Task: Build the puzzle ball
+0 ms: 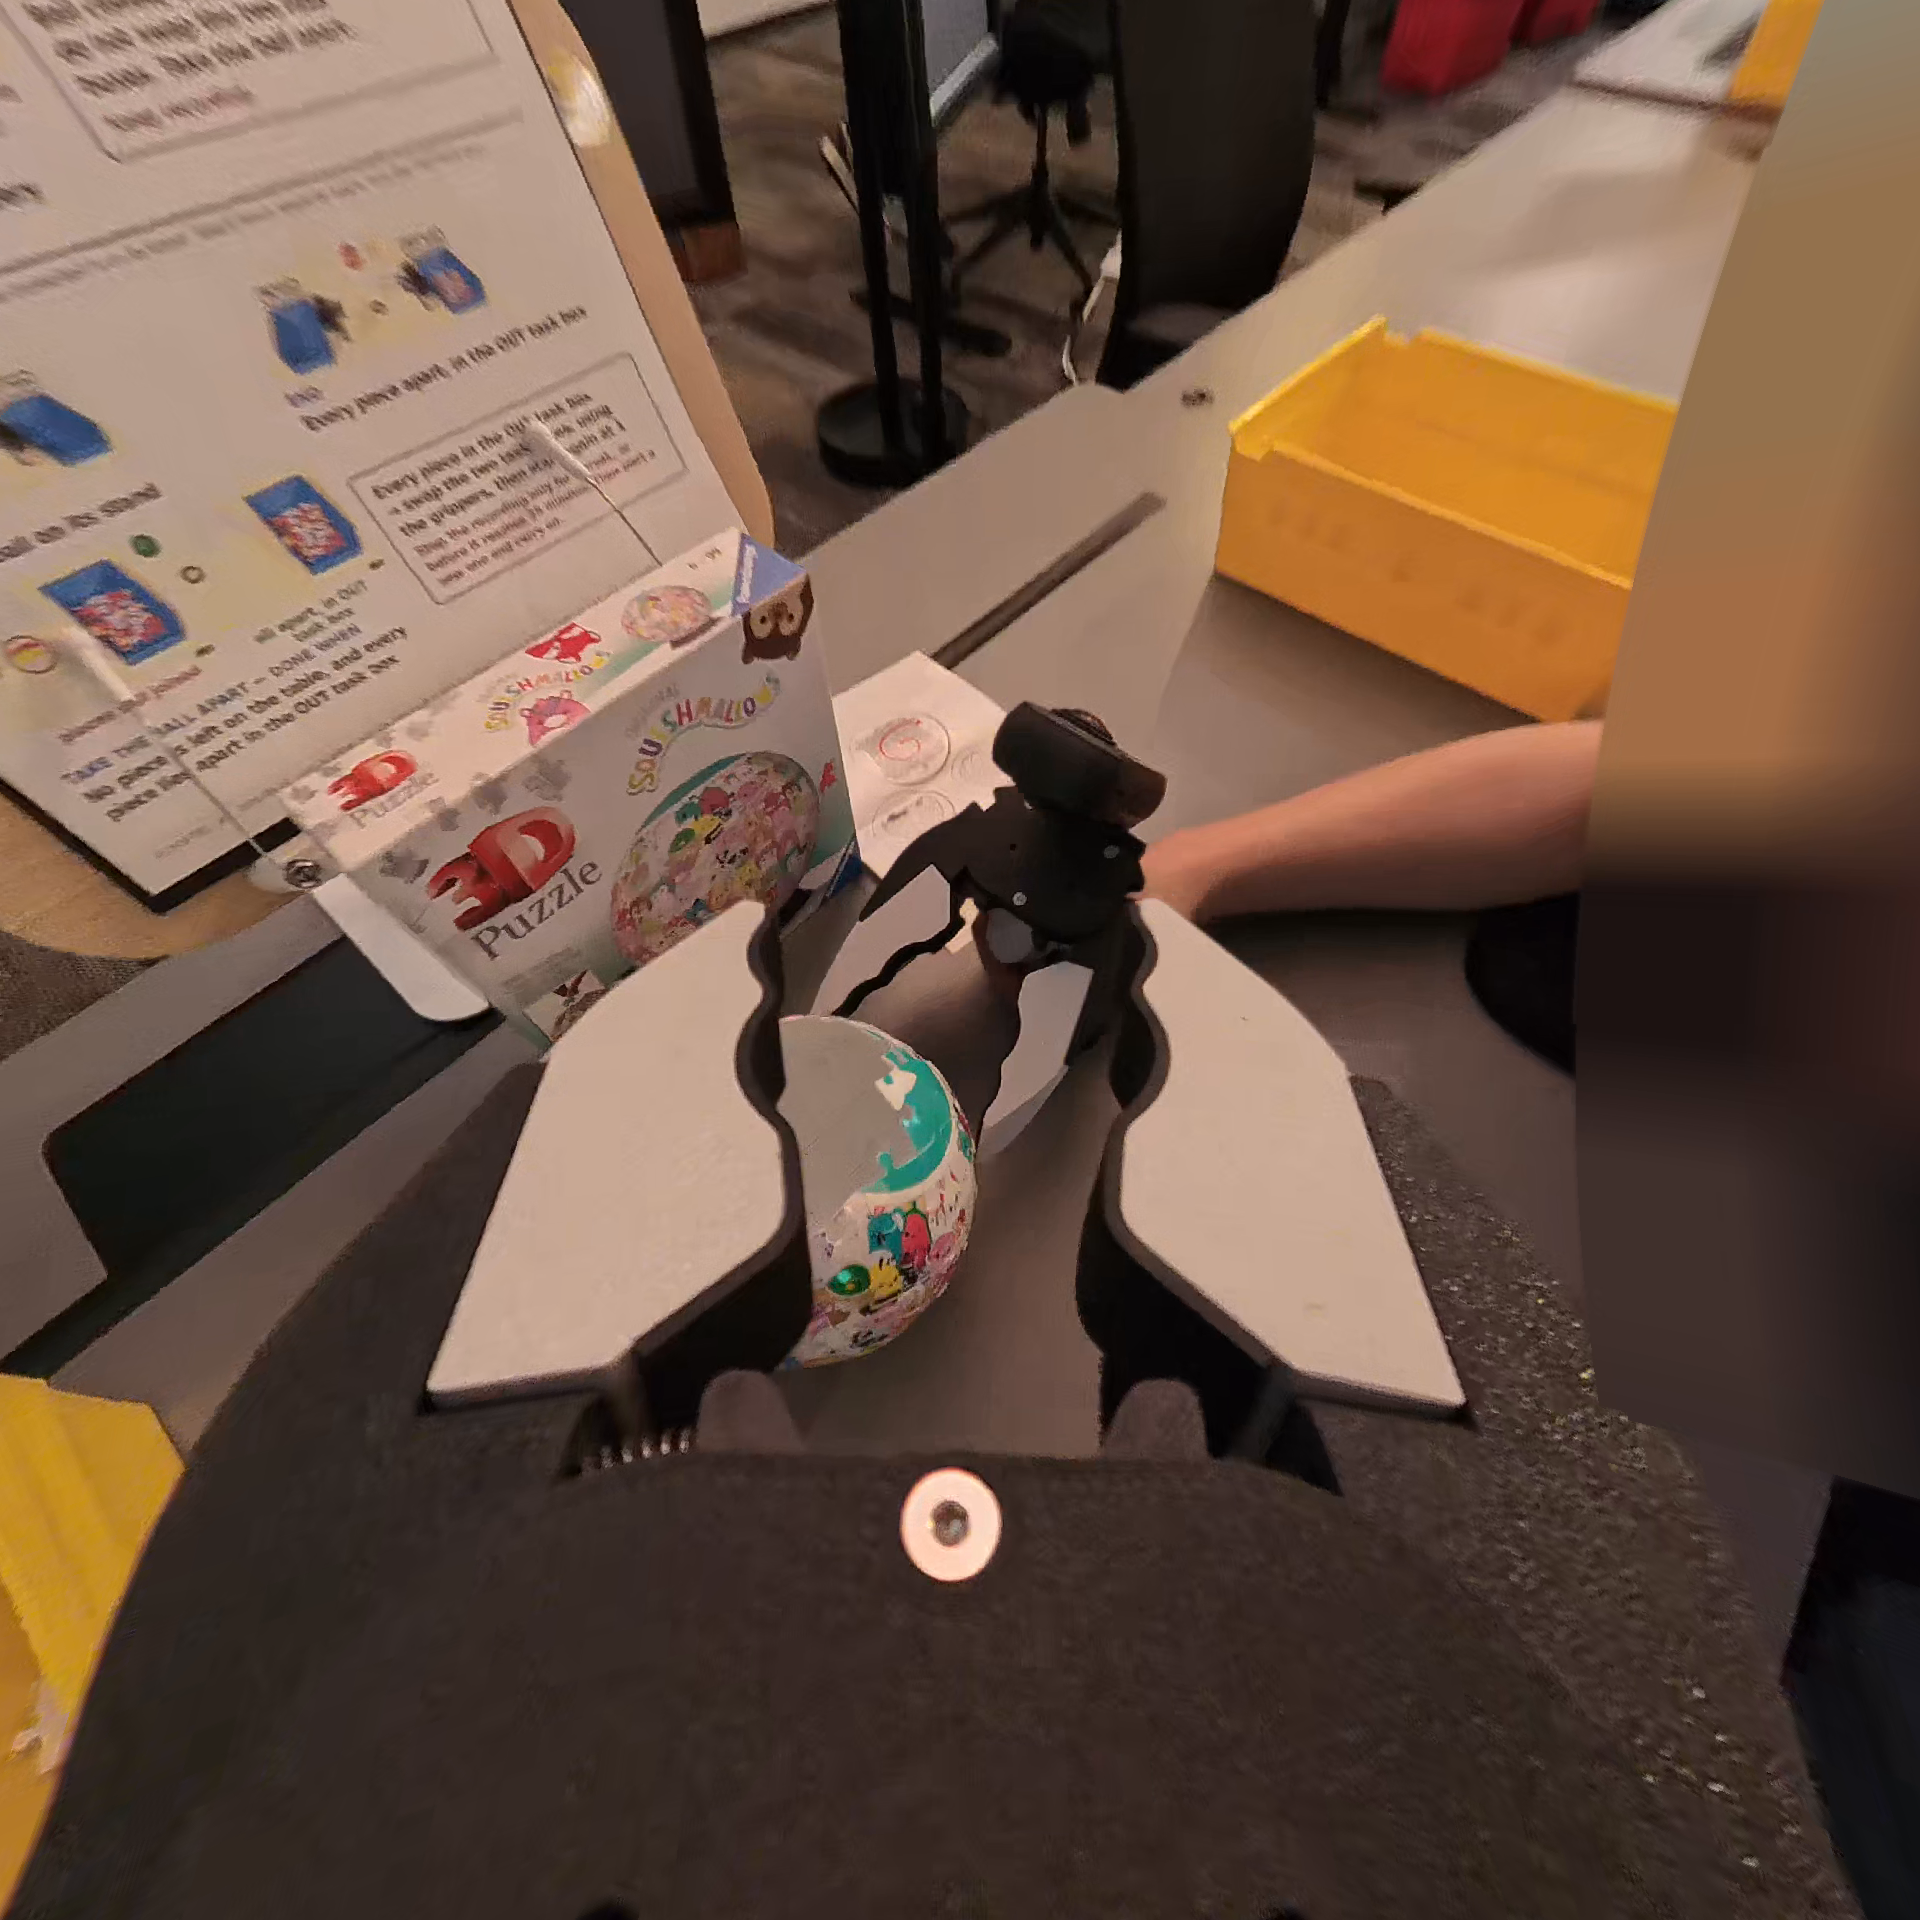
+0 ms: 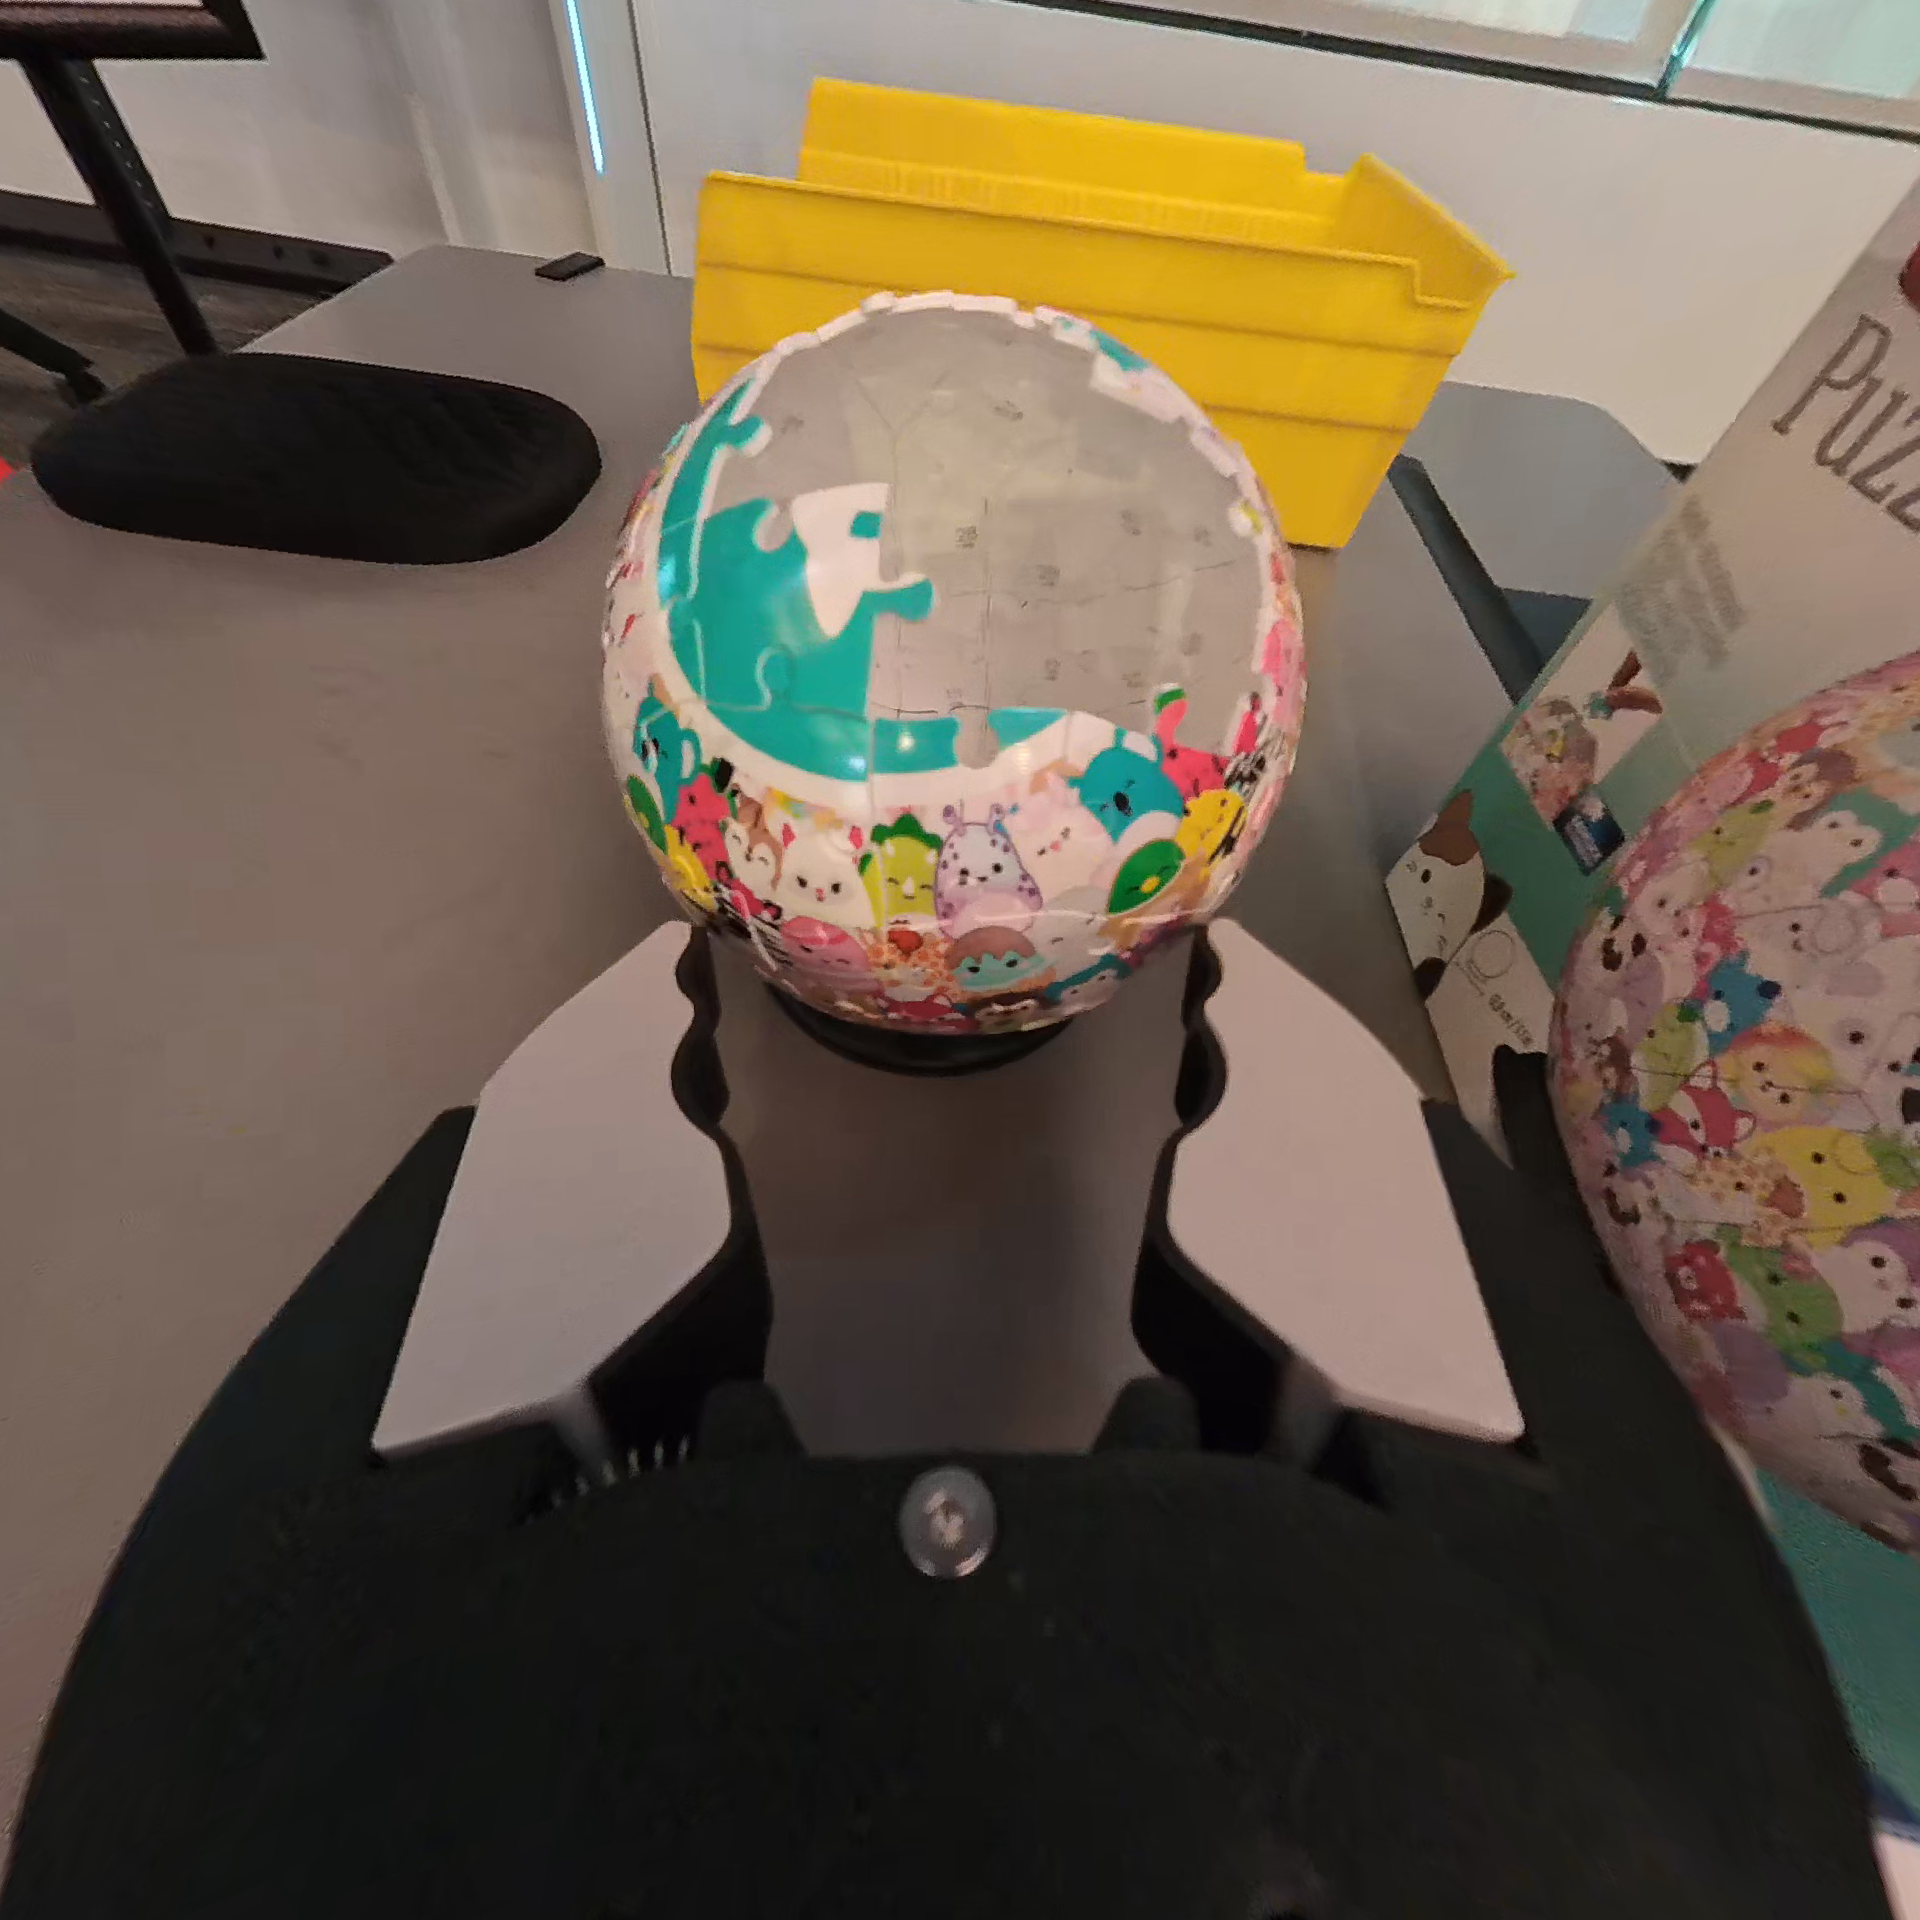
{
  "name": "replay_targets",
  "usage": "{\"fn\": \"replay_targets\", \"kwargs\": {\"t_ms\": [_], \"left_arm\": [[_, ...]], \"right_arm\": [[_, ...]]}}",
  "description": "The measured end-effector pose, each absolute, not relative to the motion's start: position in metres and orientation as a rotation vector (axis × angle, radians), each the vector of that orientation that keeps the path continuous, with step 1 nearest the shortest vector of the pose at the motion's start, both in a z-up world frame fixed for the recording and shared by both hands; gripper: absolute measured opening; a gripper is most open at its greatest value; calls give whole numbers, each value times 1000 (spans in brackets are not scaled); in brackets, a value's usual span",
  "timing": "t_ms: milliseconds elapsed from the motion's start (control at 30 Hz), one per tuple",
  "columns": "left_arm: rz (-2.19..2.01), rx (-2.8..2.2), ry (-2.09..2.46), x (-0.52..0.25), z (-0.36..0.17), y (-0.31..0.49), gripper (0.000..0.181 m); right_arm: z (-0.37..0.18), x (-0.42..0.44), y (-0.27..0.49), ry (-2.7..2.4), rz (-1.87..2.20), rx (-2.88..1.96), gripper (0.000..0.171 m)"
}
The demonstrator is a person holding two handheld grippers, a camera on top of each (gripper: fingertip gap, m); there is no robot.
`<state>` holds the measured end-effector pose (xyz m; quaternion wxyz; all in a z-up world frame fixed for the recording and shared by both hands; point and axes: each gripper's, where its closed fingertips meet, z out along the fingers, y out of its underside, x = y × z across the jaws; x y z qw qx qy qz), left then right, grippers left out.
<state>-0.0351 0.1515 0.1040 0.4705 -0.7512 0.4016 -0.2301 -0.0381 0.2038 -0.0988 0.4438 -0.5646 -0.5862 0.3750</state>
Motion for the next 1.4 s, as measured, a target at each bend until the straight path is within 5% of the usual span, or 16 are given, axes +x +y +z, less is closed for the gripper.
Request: {"fn": "replay_targets", "kwargs": {"t_ms": [600, 1400], "left_arm": [[-324, -2574, 1304, -31, -12, 167, 46], [-593, -3026, 1382, -19, -36, 167, 33]], "right_arm": [[-94, -47, 184, -1225, 900, -1538, 86], [-66, -31, 203, -1112, 878, -1394, 86]]}}
